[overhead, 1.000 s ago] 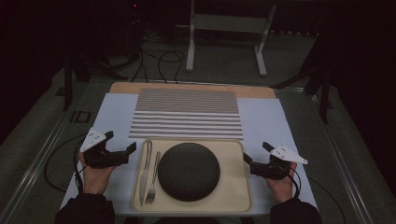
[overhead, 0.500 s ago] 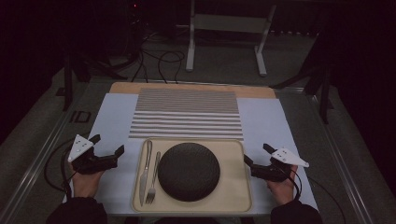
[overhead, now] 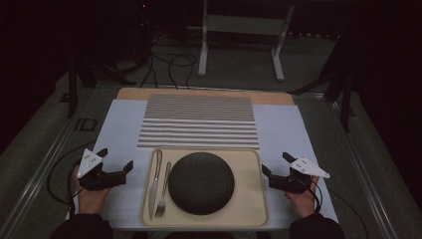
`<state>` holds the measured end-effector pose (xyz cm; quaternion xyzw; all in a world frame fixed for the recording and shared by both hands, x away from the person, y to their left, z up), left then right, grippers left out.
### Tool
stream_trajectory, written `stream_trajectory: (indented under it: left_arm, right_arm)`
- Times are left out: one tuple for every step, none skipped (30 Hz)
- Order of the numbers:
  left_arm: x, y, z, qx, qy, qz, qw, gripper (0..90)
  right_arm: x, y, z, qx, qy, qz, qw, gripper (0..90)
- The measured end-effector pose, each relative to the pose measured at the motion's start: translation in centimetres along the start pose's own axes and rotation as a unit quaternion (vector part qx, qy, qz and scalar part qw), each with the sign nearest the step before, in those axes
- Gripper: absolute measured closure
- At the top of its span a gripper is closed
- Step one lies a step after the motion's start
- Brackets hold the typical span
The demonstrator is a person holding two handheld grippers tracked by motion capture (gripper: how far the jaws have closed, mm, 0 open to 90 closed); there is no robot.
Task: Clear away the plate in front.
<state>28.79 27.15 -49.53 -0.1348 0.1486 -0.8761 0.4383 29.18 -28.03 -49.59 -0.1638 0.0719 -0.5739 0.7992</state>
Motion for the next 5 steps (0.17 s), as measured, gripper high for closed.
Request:
stream_trajectory:
  left_arm:
    - [-0.01,0.08,-0.06,-0.003,0.0,0.0,1.0,0.1]
    - [0.01,0.17,-0.12,-0.003,-0.001,0.001,1.0,0.1]
    - [-0.02,0.22,-0.16,-0.004,-0.001,0.002,1.0,0.1]
    - [-0.06,0.25,-0.18,-0.005,-0.002,0.002,1.0,0.2]
    - [-0.12,0.26,-0.2,-0.005,-0.004,0.004,1.0,0.1]
  right_arm:
    - [-0.04,0.0,0.0,-0.001,-0.001,0.0,1.0,8.3]
    - [-0.06,0.01,-0.01,-0.001,-0.002,0.0,1.0,8.3]
    - [-0.07,0.02,-0.01,-0.001,-0.003,-0.001,1.0,8.3]
    - [-0.07,0.03,-0.02,-0.002,-0.003,0.0,1.0,8.3]
    - [-0.06,0.04,-0.02,-0.002,-0.003,-0.001,1.0,8.3]
Point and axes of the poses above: each handheld gripper's, and its own axes: y roughly forward along the jaws, z roughly out of its top, x roughly to its right, the point moved 2 cm from there along y, roughly forward along the jaws, and after that the axes turned 12 degrees about -z, right-handed, at the moved point
